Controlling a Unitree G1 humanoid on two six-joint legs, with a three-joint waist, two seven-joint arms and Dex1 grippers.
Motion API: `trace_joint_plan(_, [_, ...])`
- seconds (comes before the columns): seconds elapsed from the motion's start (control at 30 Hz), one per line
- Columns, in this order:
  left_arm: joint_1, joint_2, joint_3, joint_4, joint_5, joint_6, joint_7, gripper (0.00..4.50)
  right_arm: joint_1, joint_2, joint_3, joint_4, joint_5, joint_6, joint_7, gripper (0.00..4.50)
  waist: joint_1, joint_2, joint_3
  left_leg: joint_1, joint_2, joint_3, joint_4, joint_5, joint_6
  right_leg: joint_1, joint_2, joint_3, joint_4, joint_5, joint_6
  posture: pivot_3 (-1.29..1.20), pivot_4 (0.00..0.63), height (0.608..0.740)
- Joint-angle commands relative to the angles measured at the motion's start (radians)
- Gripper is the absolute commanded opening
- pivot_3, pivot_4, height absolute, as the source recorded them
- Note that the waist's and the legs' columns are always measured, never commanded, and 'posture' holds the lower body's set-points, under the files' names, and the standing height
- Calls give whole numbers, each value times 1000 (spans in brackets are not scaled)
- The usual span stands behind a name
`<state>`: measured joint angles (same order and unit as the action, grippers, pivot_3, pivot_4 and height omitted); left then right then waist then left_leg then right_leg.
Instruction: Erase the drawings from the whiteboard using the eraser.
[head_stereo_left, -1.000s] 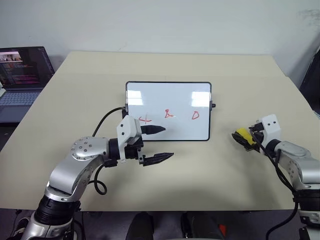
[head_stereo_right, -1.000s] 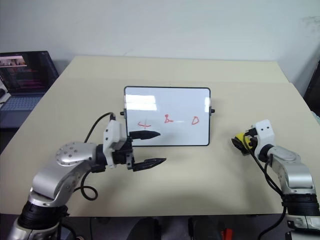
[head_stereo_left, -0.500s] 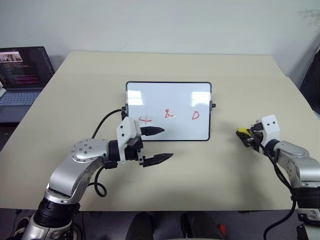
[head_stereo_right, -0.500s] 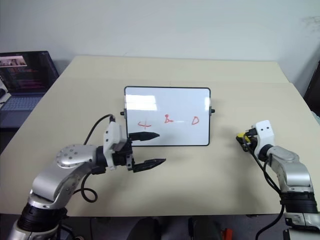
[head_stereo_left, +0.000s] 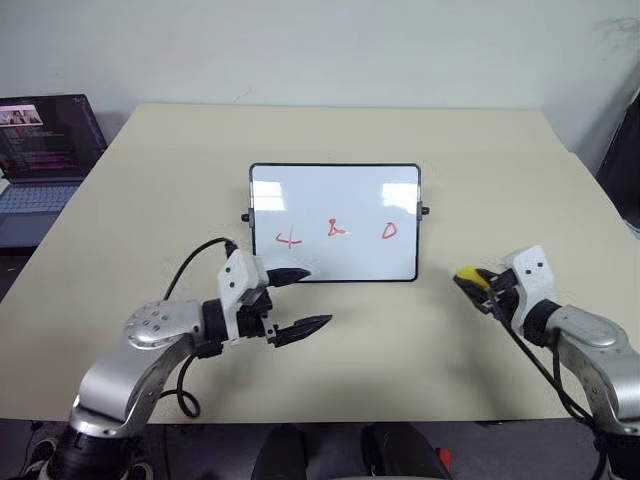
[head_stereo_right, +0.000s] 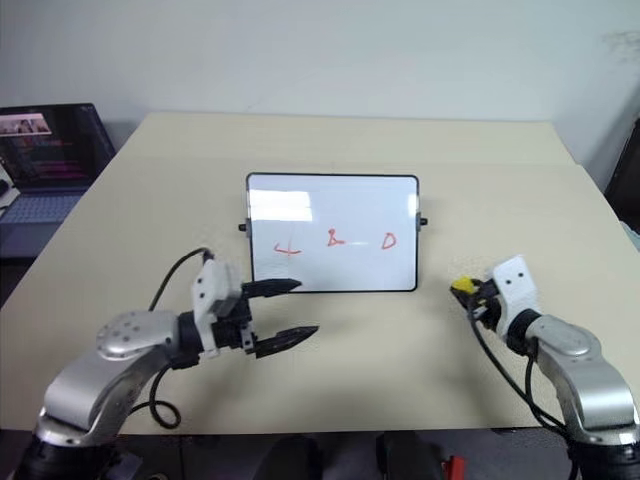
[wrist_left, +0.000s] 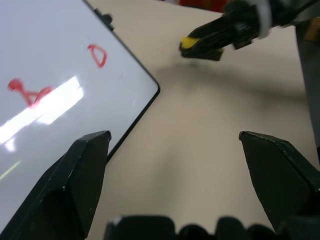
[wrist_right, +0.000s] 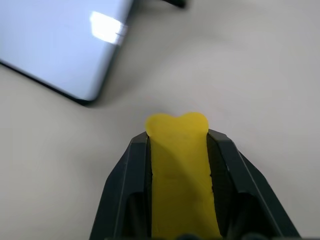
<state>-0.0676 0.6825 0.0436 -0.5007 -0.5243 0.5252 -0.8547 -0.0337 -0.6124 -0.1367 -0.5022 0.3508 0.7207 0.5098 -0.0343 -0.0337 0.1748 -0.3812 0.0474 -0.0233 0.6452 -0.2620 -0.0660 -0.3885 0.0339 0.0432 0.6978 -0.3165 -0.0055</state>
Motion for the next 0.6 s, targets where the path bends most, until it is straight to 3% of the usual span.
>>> trace_joint_plan(0.03, [47,1,80,-46,-1,-16,50,4500,-17,11,38,-172,41,57,-21,1122,2,0,0,0,0,0,0,0,0,0,0,0,0,0,0,0,150,740])
trace_joint_plan(0.23, [116,-3,147,8,31,-66,86,4500,-124,39,303,-241,-50,62,-56,1122,2,-1,0,0,0,0,0,0,0,0,0,0,0,0,0,0,150,740])
trace_joint_plan(0.47, [168,-13,204,8,91,-88,179,4500,-322,86,524,-42,-208,-114,5,1122,2,-1,0,0,-1,0,1,0,0,0,-1,0,-1,0,0,0,150,740])
trace_joint_plan(0.6, [177,4,237,22,102,-83,198,4500,-499,194,627,132,-269,-206,61,1122,-1,-1,0,0,0,-1,0,0,0,-1,-1,-1,-1,1,-2,0,150,740])
